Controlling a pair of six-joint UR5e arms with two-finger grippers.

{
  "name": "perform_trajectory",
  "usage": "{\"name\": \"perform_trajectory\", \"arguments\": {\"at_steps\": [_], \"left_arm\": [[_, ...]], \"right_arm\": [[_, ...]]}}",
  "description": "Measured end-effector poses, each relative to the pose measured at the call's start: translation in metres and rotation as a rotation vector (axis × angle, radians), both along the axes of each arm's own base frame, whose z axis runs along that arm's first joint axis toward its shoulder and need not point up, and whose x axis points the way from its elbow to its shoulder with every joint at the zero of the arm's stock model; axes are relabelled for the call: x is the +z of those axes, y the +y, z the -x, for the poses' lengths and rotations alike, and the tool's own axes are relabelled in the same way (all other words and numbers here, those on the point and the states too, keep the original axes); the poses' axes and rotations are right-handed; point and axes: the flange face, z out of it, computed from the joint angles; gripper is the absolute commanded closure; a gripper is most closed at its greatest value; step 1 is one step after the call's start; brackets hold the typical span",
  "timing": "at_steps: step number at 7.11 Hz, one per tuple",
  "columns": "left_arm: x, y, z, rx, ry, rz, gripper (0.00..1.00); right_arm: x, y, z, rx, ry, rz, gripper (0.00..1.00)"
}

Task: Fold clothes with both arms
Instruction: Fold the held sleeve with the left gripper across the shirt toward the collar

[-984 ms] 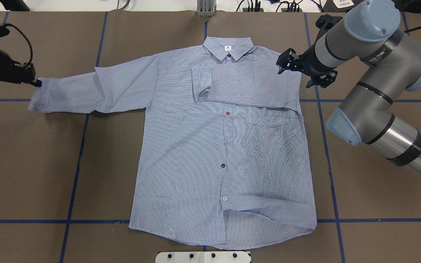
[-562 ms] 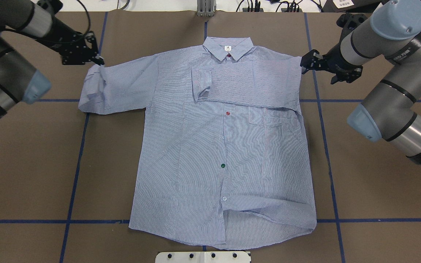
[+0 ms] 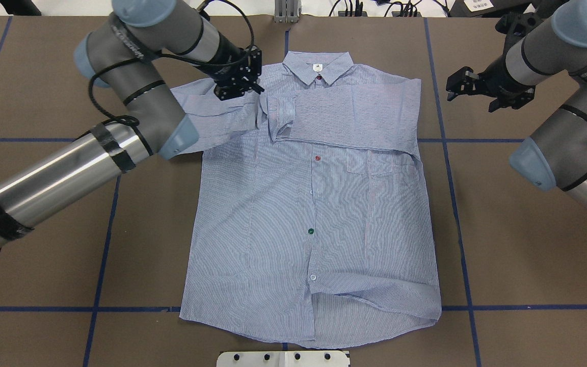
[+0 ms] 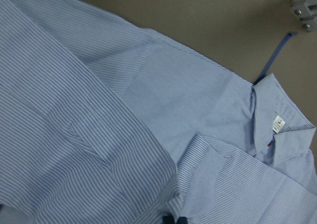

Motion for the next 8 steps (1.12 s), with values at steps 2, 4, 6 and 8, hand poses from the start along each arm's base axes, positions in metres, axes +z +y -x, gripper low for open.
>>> {"name": "perform_trajectory", "arguments": {"at_steps": [2, 4, 6, 8], "left_arm": [[-0.066, 0.007, -0.037, -0.037, 0.044, 0.039, 1.00], [-0.104, 0.021, -0.062, -0.056, 0.070, 0.051, 1.00], [-0.130, 0.038, -0.084, -0.079, 0.089, 0.048, 1.00], [-0.140, 0.054, -0.105, -0.089, 0.092, 0.038, 1.00]], "right_arm": [[0.005, 0.002, -0.002, -0.001, 0.005, 0.004, 0.00], [0.006, 0.002, -0.003, 0.000, 0.006, 0.005, 0.00], [0.011, 0.009, -0.013, 0.000, 0.007, 0.000, 0.00], [0.018, 0.016, -0.033, -0.006, 0.002, -0.001, 0.00]]}}
